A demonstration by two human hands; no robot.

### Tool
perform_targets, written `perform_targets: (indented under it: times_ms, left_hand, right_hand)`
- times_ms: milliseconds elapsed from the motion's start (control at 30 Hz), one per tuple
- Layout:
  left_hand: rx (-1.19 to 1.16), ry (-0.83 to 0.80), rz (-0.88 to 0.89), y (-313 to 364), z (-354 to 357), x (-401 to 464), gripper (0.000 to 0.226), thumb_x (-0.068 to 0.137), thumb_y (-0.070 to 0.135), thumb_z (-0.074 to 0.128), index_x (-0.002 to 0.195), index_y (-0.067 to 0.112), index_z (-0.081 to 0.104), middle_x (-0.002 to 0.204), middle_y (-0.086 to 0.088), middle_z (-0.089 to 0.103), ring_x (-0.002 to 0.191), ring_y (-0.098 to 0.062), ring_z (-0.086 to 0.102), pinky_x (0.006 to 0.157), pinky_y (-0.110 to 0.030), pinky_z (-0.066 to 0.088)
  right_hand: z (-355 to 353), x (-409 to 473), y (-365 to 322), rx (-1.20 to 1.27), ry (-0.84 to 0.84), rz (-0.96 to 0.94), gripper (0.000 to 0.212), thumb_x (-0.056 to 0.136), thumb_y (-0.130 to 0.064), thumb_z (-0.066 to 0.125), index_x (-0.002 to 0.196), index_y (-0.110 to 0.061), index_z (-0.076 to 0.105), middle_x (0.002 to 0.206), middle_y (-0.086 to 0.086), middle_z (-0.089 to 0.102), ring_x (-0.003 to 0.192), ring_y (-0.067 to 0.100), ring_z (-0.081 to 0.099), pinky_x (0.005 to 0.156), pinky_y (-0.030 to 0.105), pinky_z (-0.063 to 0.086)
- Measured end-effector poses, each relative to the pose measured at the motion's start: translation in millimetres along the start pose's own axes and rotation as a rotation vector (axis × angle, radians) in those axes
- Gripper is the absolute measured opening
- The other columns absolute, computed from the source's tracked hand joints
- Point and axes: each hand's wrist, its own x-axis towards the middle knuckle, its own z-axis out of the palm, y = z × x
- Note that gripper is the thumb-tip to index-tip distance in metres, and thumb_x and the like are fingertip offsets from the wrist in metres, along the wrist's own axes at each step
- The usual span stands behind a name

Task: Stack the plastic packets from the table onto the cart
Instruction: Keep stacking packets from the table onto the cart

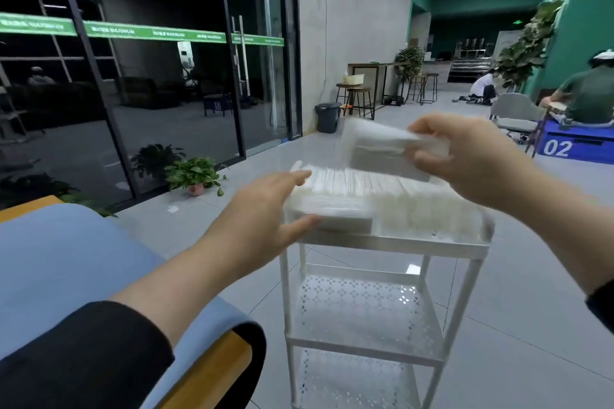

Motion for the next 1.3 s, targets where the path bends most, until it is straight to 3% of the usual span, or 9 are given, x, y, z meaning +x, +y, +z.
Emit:
perform_targets:
  times_ms: [100, 167, 300, 400, 567, 733, 900, 1033, 1300]
  left_hand:
    - [0.278, -0.118, 0.120, -10.8, 16.2, 18.6, 0.078, 0.093, 0.061, 0.057, 0.158, 0.031, 0.027, 0.160, 0.014, 0.035, 0.147, -0.008, 0.027, 0.122, -0.032, 0.015]
    - [0.337, -0.123, 0.178, -15.1, 26.5, 27.7, 0.077, 0.093, 0.062, 0.055, 0.158, 0.030, 0.027, 0.161, 0.013, 0.034, 0.148, -0.008, 0.025, 0.120, -0.032, 0.013]
    - [0.341, -0.063, 0.254, -25.4, 43.2, 33.5, 0.059, 0.092, 0.054, 0.060, 0.143, 0.026, 0.049, 0.145, 0.011, 0.053, 0.137, -0.013, 0.043, 0.112, -0.036, 0.023]
    - [0.288, 0.012, 0.292, -33.7, 52.8, 32.3, 0.041, 0.089, 0.038, 0.064, 0.127, 0.023, 0.063, 0.126, 0.006, 0.065, 0.121, -0.020, 0.058, 0.100, -0.042, 0.038]
    - [0.240, 0.102, 0.342, -38.1, 59.1, 31.0, 0.032, 0.089, 0.025, 0.070, 0.120, 0.020, 0.067, 0.118, 0.002, 0.069, 0.111, -0.025, 0.063, 0.092, -0.045, 0.044]
    - [0.222, 0.162, 0.364, -40.9, 63.6, 27.1, 0.029, 0.088, 0.025, 0.064, 0.116, 0.018, 0.070, 0.113, 0.004, 0.070, 0.105, -0.023, 0.065, 0.090, -0.044, 0.044]
    - [0.195, 0.202, 0.390, -42.0, 66.6, 23.1, 0.024, 0.089, 0.021, 0.065, 0.112, 0.018, 0.069, 0.111, 0.005, 0.070, 0.102, -0.021, 0.065, 0.090, -0.041, 0.044]
    - [0.190, 0.205, 0.398, -43.2, 67.5, 22.0, 0.024, 0.089, 0.017, 0.072, 0.113, 0.018, 0.070, 0.112, 0.005, 0.070, 0.103, -0.020, 0.065, 0.091, -0.038, 0.041]
    - [0.191, 0.195, 0.411, -43.3, 65.0, 19.4, 0.028, 0.089, 0.015, 0.076, 0.117, 0.019, 0.070, 0.114, 0.006, 0.070, 0.105, -0.018, 0.065, 0.092, -0.039, 0.042]
  right_hand:
    - [13.4, 20.1, 6.6, -0.056, -0.034, 0.011, 0.014, 0.094, -0.029, 0.066, 0.107, -0.033, 0.062, 0.085, -0.008, 0.061, 0.065, 0.013, 0.055, 0.056, 0.030, 0.040]
    - [27.1, 28.9, 8.5, -0.079, -0.075, 0.005, 0.018, 0.095, -0.030, 0.066, 0.112, -0.031, 0.063, 0.084, -0.012, 0.057, 0.066, 0.006, 0.050, 0.056, 0.029, 0.038]
    - [48.4, 39.4, 9.2, -0.090, -0.138, -0.003, 0.013, 0.095, -0.032, 0.067, 0.107, -0.032, 0.063, 0.093, -0.006, 0.062, 0.072, 0.008, 0.052, 0.059, 0.027, 0.038]
    - [58.2, 43.4, 10.7, -0.095, -0.152, -0.015, 0.017, 0.095, -0.032, 0.066, 0.112, -0.028, 0.065, 0.084, -0.010, 0.057, 0.066, 0.002, 0.048, 0.056, 0.021, 0.035]
    - [61.5, 48.4, 8.7, -0.106, -0.183, -0.038, 0.020, 0.096, -0.034, 0.064, 0.114, -0.025, 0.064, 0.083, -0.013, 0.054, 0.064, -0.003, 0.045, 0.053, 0.010, 0.031]
    - [63.1, 49.6, 4.7, -0.090, -0.214, -0.052, 0.014, 0.095, -0.035, 0.066, 0.107, -0.028, 0.064, 0.083, -0.016, 0.055, 0.068, 0.001, 0.049, 0.055, 0.019, 0.034]
    - [60.5, 47.9, 0.7, -0.035, -0.204, -0.066, 0.009, 0.092, -0.033, 0.068, 0.099, -0.028, 0.067, 0.090, -0.008, 0.064, 0.077, 0.009, 0.058, 0.067, 0.026, 0.047]
    - [61.0, 47.9, 1.6, -0.044, -0.249, -0.054, 0.008, 0.093, -0.032, 0.068, 0.100, -0.029, 0.067, 0.091, -0.007, 0.066, 0.080, 0.008, 0.057, 0.070, 0.025, 0.046]
    - [64.3, 49.9, -0.4, -0.037, -0.266, -0.050, 0.012, 0.094, -0.033, 0.067, 0.105, -0.028, 0.065, 0.099, -0.007, 0.065, 0.087, 0.016, 0.060, 0.076, 0.034, 0.049]
